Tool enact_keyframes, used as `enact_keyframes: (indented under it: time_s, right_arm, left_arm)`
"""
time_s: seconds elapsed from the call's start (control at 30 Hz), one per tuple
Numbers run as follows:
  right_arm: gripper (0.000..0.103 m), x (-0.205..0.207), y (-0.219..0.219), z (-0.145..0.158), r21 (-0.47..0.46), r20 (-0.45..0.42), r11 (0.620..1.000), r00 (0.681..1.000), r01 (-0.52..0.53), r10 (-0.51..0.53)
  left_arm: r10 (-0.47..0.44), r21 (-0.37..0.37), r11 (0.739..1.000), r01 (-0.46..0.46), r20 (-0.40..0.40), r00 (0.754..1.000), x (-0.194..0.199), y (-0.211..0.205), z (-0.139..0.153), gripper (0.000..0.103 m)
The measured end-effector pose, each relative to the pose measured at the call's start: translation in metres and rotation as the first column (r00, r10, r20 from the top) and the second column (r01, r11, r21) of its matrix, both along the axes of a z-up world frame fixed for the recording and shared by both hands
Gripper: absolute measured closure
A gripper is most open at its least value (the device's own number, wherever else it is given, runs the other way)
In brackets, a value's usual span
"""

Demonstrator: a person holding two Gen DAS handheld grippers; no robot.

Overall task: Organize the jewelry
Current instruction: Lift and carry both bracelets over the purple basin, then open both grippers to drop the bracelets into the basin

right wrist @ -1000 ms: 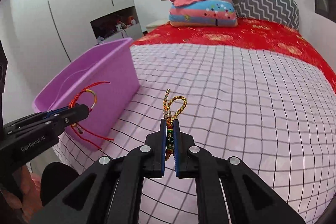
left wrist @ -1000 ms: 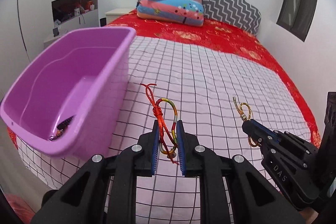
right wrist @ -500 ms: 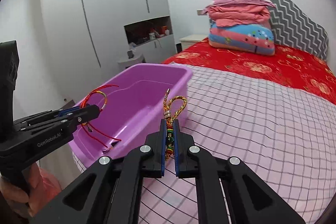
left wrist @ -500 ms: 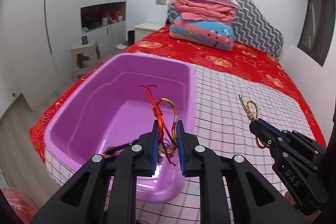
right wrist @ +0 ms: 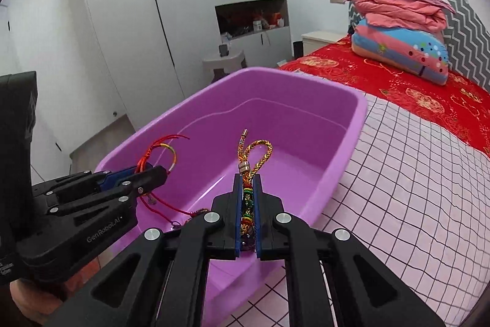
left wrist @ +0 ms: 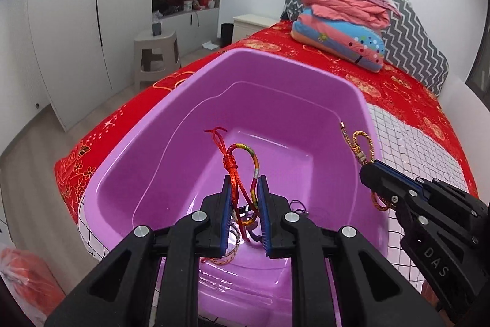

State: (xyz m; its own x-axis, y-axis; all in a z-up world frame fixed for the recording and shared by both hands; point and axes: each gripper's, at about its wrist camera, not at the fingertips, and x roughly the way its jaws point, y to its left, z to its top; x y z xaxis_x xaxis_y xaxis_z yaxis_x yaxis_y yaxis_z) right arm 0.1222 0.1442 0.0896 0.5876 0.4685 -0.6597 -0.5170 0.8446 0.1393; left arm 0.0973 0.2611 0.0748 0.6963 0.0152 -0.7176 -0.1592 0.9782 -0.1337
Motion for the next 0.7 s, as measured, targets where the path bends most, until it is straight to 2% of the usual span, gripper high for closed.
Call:
enact_keyframes:
  time_s: [0.17, 0.27, 0.3, 0.33, 0.4, 0.47, 0.5, 0.6, 0.7]
  right_arm:
    - [0.096, 0.020, 0.015, -0.016, -0.036, -0.051, 0.999, 0.999, -0.003, 0.001]
    - [0.096, 0.027, 0.020, -0.018, -0.048, -0.053, 0.999, 0.999, 0.005, -0.008]
    - [0.092, 0.027, 0.020, -0.018, -0.047, -0.051, 0.999, 0.999, 0.008, -0.010]
    - [0.075, 0.028, 0.020, -0.018, -0.049, -0.052, 0.999, 0.999, 0.008, -0.011]
    - [0.061, 0.025, 0.019, -0.016, -0.058, -0.032, 0.998, 0.999, 0.015, -0.017]
    - [0.061, 0.020, 0.016, -0.014, -0.074, 0.000, 0.997, 1.000, 0.026, -0.026]
    - [0.061, 0.019, 0.014, -0.013, -0.074, 0.004, 0.997, 1.000, 0.030, -0.030]
    - [0.061, 0.017, 0.006, -0.010, -0.061, 0.008, 0.997, 0.999, 0.052, -0.051]
    - [0.059, 0.011, -0.002, -0.006, -0.055, 0.020, 0.996, 0.997, 0.074, -0.073]
  left_arm:
    - [0.021, -0.016, 1.000, -0.021, -0.029, 0.999, 0.009, 0.011, -0.012, 0.086]
    - [0.026, -0.019, 0.999, -0.026, -0.030, 0.999, 0.011, 0.013, -0.014, 0.085]
    - [0.032, -0.019, 0.999, -0.032, -0.035, 0.999, 0.011, 0.014, -0.015, 0.079]
    - [0.038, -0.024, 0.999, -0.039, -0.040, 0.999, 0.010, 0.016, -0.016, 0.073]
    - [0.054, -0.034, 0.998, -0.055, -0.038, 0.998, 0.008, 0.020, -0.015, 0.033]
    - [0.090, -0.026, 0.996, -0.090, -0.016, 0.996, 0.002, 0.023, -0.011, 0.018]
    - [0.102, -0.027, 0.994, -0.103, -0.012, 0.995, 0.000, 0.025, -0.009, 0.014]
    - [0.126, -0.038, 0.991, -0.127, -0.024, 0.992, -0.003, 0.030, -0.005, 0.012]
    - [0.152, -0.014, 0.988, -0.153, -0.030, 0.988, -0.009, 0.028, -0.003, 0.007]
